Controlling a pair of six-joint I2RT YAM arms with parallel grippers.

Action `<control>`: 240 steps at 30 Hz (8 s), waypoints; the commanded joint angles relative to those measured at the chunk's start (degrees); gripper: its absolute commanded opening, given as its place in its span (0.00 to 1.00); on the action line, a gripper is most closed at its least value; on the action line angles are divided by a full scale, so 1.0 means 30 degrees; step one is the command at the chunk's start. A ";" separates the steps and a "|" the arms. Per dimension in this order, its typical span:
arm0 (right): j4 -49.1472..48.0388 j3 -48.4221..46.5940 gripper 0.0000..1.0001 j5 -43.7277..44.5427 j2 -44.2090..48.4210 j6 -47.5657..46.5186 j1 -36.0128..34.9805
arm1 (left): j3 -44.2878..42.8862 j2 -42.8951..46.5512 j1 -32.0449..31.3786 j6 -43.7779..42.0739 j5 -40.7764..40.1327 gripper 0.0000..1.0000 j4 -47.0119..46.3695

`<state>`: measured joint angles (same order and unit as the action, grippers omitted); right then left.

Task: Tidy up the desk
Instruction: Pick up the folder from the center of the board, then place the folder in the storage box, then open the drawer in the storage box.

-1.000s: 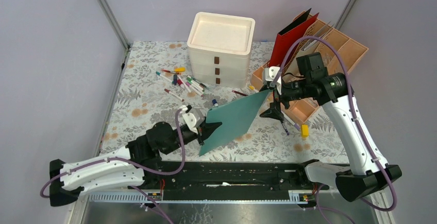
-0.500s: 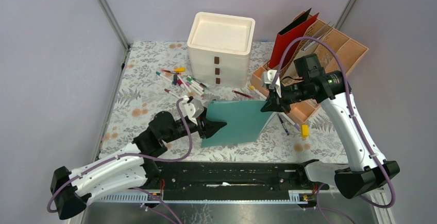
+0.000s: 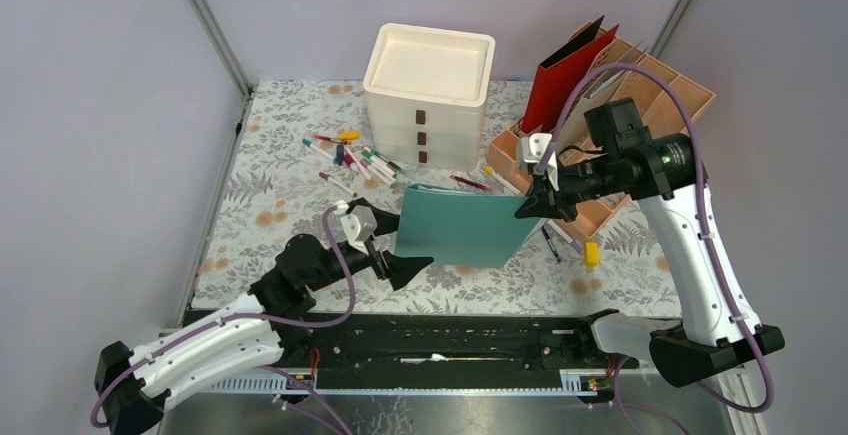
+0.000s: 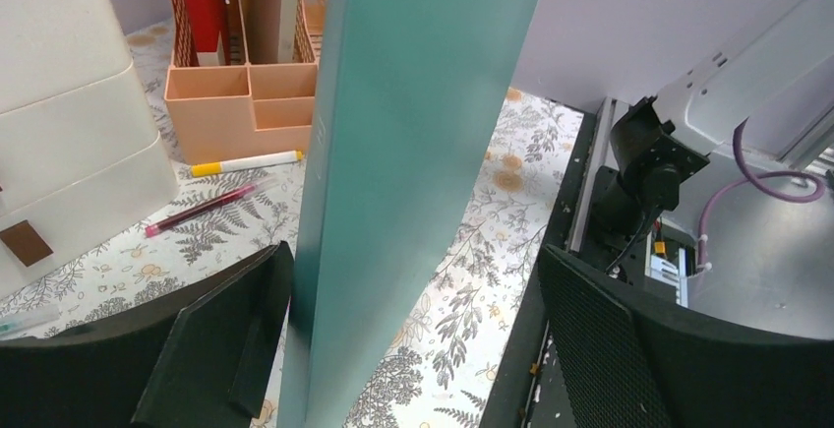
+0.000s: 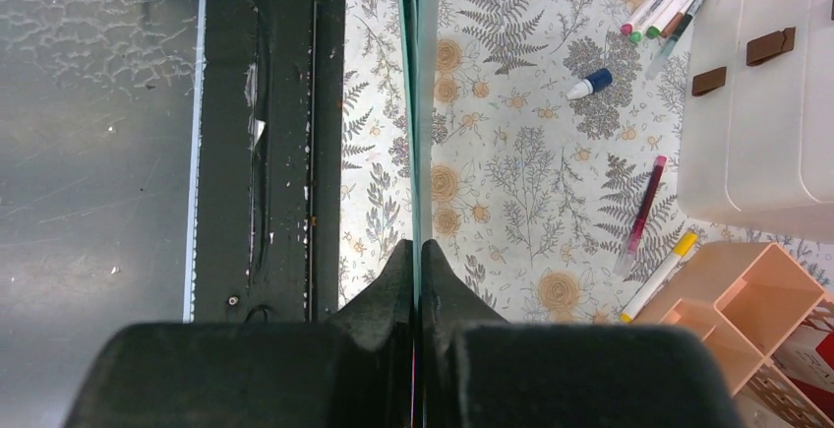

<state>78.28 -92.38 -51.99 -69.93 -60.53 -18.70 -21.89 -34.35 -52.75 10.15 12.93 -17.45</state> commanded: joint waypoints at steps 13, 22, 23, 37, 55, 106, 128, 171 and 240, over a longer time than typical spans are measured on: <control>0.2266 -0.1550 0.00 0.1483 -0.0834 -0.0724 -0.0065 | -0.4246 -0.5698 0.0185 -0.5312 0.5191 0.67 0.0954; 0.2222 -0.1373 0.00 0.1879 -0.0692 -0.0767 -0.0071 | -0.5835 -0.7441 0.0320 -0.5392 0.7546 0.24 0.1824; 0.2231 -0.1400 0.00 0.1888 -0.0685 -0.0722 -0.0052 | -0.6031 -0.7626 0.0389 -0.5151 0.7609 0.11 0.1979; -1.0460 0.1560 1.00 1.0731 0.3019 1.2515 -0.0032 | -0.2859 -0.2436 0.0557 0.0054 0.1459 0.00 0.1348; -1.7145 -0.1994 1.00 2.6152 0.5819 1.7772 0.0523 | -0.9806 -1.1551 0.0533 -0.0843 0.4078 0.00 -0.4711; -1.7392 0.0315 1.00 3.0528 0.8510 1.8197 0.0696 | -2.5009 -2.6984 -0.1664 -0.3223 -0.4953 0.00 -1.0731; -1.7392 0.0471 1.00 3.0287 0.8577 1.8290 0.0727 | -2.8242 -2.9994 -0.1695 -0.2728 -0.5164 0.00 -1.0288; -1.7670 0.2056 1.00 2.9529 0.8716 1.8405 0.0727 | -3.0864 -3.2969 -0.2775 -0.3432 -0.5568 0.64 -0.7171; -1.6894 1.6715 1.00 1.0324 0.5937 0.6350 0.0754 | -1.4525 -2.0646 0.8623 0.5388 -0.4903 0.62 -0.0708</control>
<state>27.81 -41.71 -21.85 -51.88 -40.38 -16.49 -59.27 -93.84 -26.89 28.27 3.27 -23.03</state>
